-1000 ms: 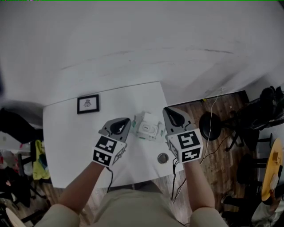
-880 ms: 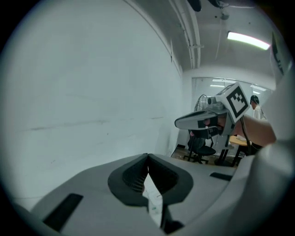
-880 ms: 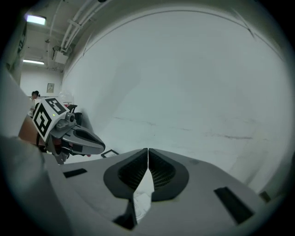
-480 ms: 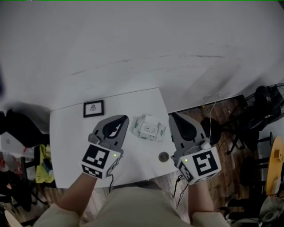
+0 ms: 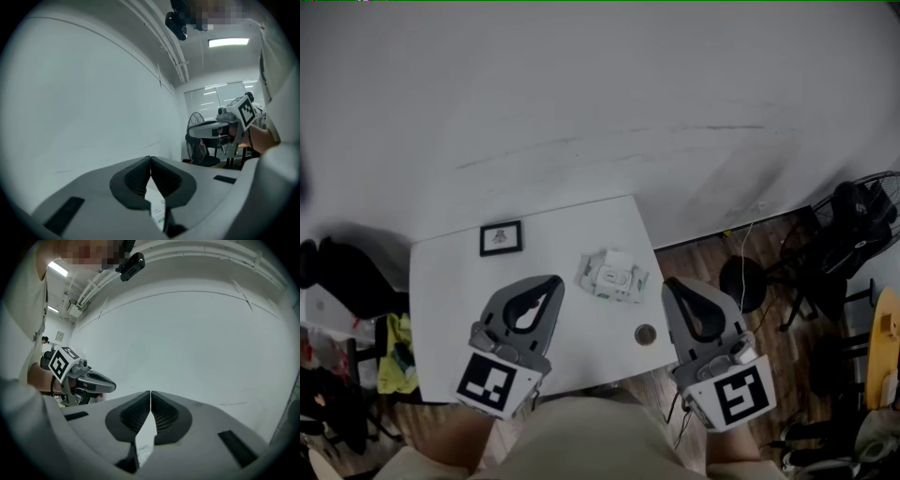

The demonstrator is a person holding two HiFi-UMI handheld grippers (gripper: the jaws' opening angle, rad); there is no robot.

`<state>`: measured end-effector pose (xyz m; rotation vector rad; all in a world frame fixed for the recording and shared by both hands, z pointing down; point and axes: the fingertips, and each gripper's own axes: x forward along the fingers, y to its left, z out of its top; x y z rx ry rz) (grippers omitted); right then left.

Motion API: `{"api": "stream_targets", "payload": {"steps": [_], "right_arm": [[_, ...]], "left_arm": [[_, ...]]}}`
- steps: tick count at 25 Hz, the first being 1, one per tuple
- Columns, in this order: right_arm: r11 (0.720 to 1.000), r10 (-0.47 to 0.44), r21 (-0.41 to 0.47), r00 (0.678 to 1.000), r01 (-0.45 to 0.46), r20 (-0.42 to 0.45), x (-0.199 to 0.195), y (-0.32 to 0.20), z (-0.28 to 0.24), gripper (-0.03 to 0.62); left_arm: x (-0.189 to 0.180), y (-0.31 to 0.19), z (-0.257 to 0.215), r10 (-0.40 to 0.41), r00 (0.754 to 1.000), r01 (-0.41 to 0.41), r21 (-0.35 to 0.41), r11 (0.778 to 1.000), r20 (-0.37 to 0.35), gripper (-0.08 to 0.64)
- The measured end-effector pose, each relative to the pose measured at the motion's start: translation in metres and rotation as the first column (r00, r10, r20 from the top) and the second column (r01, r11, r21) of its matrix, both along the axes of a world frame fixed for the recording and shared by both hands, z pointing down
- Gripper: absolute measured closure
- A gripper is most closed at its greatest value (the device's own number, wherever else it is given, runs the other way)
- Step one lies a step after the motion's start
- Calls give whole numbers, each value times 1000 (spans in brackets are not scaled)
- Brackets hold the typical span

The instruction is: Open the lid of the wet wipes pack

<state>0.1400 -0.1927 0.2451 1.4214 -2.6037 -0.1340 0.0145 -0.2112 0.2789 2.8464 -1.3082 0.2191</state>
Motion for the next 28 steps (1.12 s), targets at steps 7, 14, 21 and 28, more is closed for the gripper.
{"api": "stream_targets", "payload": {"steps": [7,14,21,28], "right_arm": [[995,-33,-88,999,36,28,-9,27,29,568],[993,-22,-115,999,25,25,-6,25,40,568],[993,-24,-114,999,26,22,-6,23,44,568],[992,-17,-124,1000,19,18,-7,19,48,568]], "left_arm": [[-4,19,16,2,999,-1,-19,1000,46,538],[-5,18,24,-8,998,9,-26,1000,55,538],[-7,14,23,-20,999,21,-23,1000,49,538],[-8,13,33,-24,998,27,-44,999,55,538]]}}
